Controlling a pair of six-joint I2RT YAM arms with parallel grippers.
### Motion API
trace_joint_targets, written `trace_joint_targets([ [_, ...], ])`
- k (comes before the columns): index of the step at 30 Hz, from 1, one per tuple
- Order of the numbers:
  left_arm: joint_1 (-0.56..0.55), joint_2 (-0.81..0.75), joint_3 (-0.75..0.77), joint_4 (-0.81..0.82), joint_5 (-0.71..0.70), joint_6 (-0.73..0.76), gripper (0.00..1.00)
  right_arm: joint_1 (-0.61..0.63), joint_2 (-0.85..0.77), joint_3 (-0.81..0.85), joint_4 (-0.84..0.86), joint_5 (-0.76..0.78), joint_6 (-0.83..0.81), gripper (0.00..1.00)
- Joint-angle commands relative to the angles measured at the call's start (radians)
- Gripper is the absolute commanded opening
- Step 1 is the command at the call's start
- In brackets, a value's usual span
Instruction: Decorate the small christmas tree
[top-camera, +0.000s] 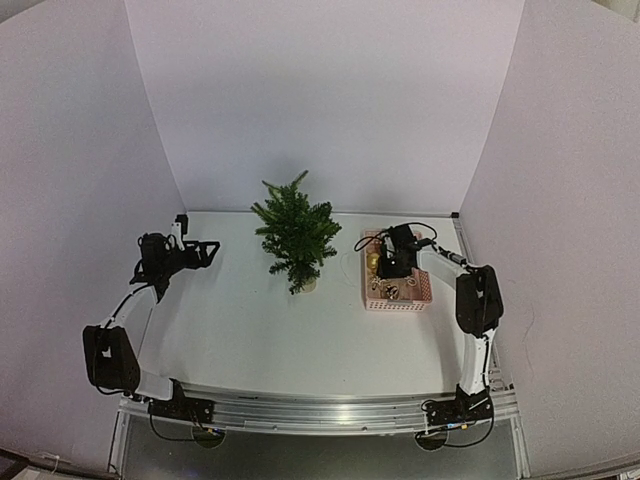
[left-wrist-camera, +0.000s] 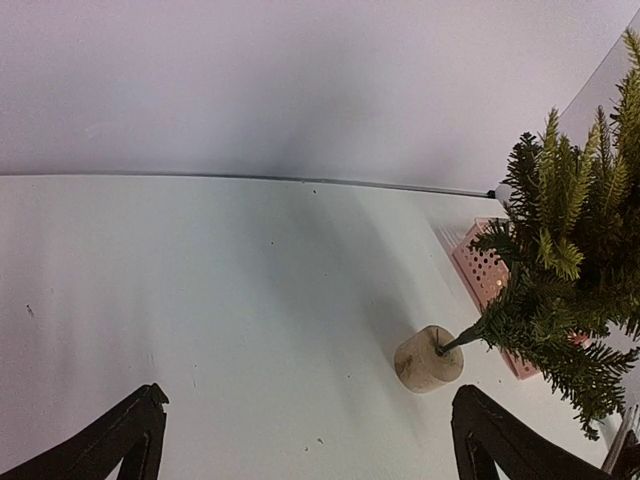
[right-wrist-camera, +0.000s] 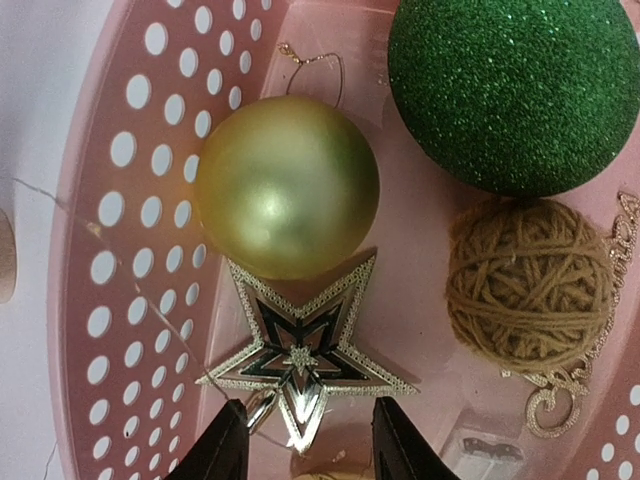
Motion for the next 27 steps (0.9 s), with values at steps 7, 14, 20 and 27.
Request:
trace_joint_targets([
  [7, -0.002, 0.013, 0.065, -0.026, 0.001, 0.046, 1.00, 0.004, 0.037, 0.059, -0.021, 0.015, -0.057, 0.00],
  [14, -0.002, 0.017, 0.070, -0.035, 0.009, 0.069, 1.00, 0.004, -0.007, 0.065, -0.048, 0.035, -0.083, 0.00],
  [20, -0.002, 0.012, 0.071, -0.037, 0.030, 0.087, 1.00, 0.004, -0.076, 0.061, -0.073, 0.052, -0.120, 0.00],
  [27, -0.002, 0.011, 0.073, -0.034, 0.045, 0.100, 1.00, 0.004, -0.159, 0.045, -0.096, 0.048, -0.124, 0.00],
])
